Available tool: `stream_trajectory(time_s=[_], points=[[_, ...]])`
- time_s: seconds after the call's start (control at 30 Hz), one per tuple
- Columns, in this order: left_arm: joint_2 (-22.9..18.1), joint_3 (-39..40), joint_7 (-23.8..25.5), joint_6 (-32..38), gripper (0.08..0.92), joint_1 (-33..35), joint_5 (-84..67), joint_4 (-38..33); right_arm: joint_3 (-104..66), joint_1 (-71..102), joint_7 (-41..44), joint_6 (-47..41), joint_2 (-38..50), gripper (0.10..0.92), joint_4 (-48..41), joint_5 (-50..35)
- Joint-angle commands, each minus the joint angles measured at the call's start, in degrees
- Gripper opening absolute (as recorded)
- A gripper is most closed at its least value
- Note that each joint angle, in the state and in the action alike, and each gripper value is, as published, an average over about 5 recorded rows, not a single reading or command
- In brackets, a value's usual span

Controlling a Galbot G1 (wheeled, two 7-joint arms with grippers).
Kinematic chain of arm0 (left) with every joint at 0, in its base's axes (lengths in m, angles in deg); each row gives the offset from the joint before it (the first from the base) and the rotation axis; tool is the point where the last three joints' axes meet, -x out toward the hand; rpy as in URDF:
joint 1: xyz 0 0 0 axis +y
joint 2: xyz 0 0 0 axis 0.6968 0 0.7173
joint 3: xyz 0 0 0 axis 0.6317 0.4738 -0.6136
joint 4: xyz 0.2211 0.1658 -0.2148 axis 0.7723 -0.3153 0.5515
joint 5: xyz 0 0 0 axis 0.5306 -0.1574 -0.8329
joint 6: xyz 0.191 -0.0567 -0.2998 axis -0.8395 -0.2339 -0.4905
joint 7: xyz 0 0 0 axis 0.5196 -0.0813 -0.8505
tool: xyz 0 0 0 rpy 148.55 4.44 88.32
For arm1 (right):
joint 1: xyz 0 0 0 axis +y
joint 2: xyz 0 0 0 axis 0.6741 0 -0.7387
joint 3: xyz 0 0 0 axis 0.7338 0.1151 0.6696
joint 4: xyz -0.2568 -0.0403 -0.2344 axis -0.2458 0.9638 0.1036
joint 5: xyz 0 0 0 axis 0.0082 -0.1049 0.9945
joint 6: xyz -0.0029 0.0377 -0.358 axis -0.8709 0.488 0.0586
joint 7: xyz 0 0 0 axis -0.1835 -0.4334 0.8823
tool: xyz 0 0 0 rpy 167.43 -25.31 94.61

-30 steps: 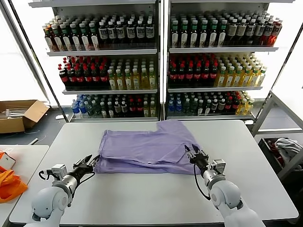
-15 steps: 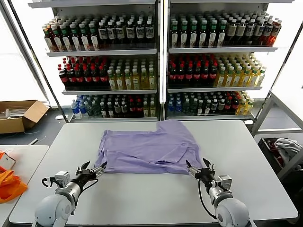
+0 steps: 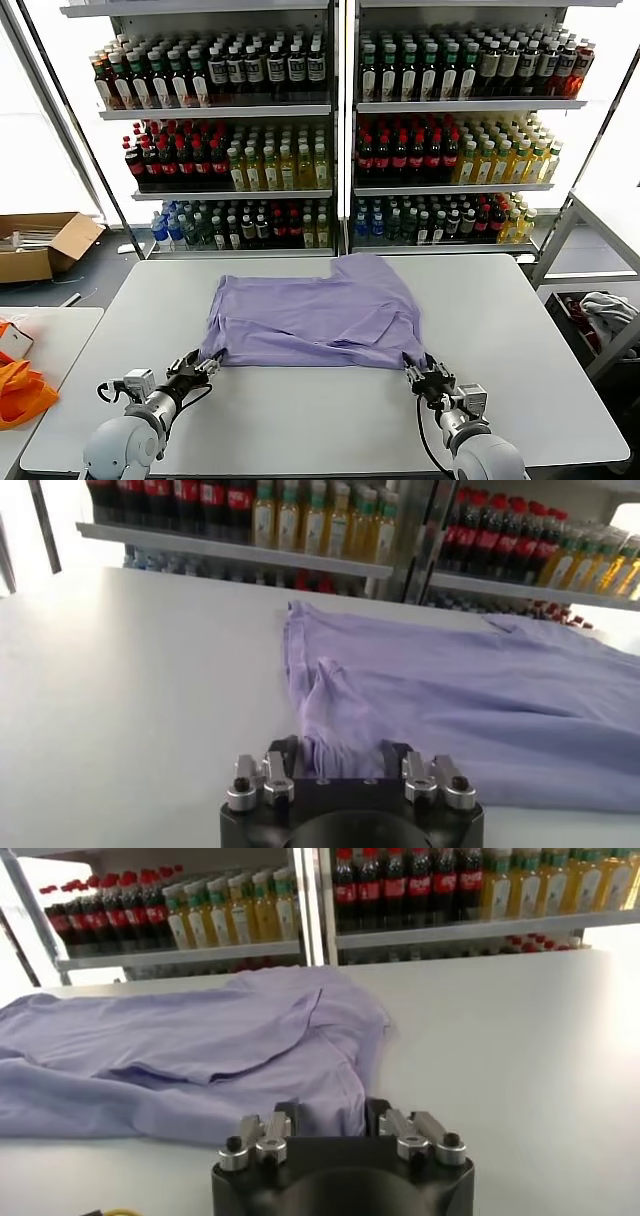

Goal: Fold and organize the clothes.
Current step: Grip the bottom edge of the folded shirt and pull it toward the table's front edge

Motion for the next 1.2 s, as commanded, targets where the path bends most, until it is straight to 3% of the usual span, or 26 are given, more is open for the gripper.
stream_trajectory(time_s=[0.03,0.2,0.43,1.2], points=[[-0.13,0.19,0.17,-0.28,0.403,0.5,0.08,1.14,0.03,0.62,-0.64,-0.31,-0.32,0.24,0.3,0.36],[0.36,-0.8,0.11,-0.28,0.265,2.73,0.0,-0.55,-0.35,1.5,-0.33,-0.08,0.4,0.119,0.83,0.4],[1.3,-2.97,0.33,-0.27,0.1,8.51,0.02,-5.29,-1.05,5.12,0.08,0.88,1.68,0.109,2.86,0.63],[-2.11,-8.15,2.29,-0.27,0.089,28.63,4.98,-23.83,-5.62,33.02,-0.22,5.47,3.71,0.109,20.26,5.28]])
